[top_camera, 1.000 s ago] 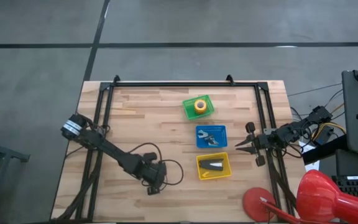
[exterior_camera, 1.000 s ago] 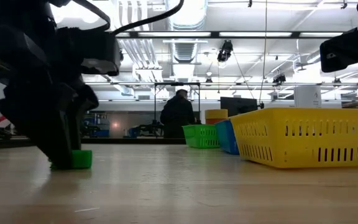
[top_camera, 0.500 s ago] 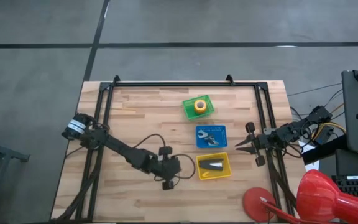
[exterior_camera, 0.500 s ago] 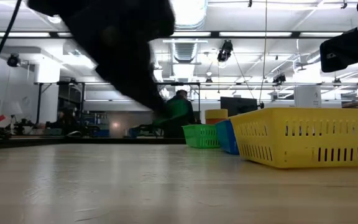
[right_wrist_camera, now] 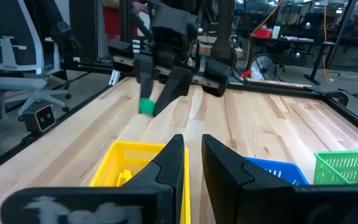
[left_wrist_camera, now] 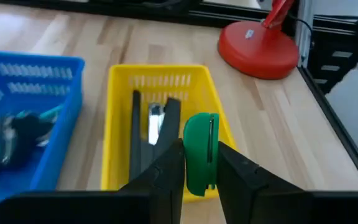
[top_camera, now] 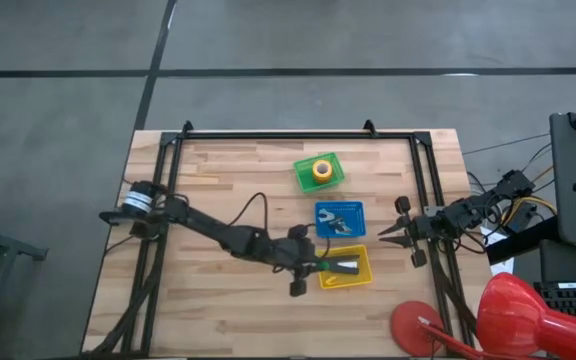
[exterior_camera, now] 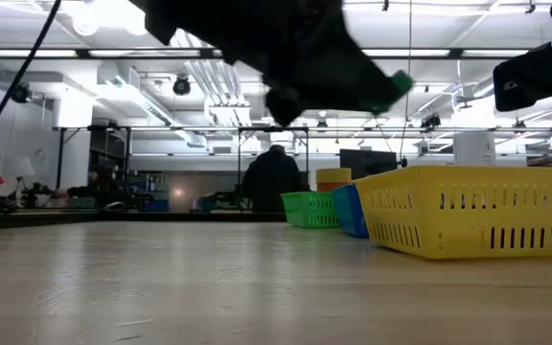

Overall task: Pick and place Stapler, Stapler remover, tape
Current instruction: Put the green stapler into the yellow bin

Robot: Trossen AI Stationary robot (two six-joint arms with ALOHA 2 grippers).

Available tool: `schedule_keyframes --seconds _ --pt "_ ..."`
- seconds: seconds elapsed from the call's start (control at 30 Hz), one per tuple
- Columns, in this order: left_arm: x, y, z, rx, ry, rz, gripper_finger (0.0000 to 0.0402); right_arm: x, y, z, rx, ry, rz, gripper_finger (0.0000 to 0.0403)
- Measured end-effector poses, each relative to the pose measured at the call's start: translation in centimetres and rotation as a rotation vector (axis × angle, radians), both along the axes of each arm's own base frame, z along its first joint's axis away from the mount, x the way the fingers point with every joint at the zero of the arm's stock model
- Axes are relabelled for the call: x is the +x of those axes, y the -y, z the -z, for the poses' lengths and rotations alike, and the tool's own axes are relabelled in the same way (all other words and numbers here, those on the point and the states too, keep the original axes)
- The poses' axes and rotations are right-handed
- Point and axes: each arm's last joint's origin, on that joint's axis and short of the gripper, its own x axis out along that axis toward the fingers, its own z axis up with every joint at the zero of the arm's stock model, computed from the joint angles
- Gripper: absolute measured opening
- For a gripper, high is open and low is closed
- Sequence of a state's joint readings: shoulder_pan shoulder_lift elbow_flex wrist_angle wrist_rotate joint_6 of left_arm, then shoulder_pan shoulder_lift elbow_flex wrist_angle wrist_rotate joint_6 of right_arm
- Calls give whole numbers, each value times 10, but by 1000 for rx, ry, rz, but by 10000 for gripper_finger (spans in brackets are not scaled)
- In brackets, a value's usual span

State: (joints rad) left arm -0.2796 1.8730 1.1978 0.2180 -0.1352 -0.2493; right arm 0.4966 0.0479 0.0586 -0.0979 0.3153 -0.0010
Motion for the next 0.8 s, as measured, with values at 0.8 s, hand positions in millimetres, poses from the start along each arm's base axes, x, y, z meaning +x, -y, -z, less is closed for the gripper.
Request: schedule_keyframes --seconds 0.8 --pt "50 -14 30 -41 -135 27 121 0 0 0 0 0 0 52"
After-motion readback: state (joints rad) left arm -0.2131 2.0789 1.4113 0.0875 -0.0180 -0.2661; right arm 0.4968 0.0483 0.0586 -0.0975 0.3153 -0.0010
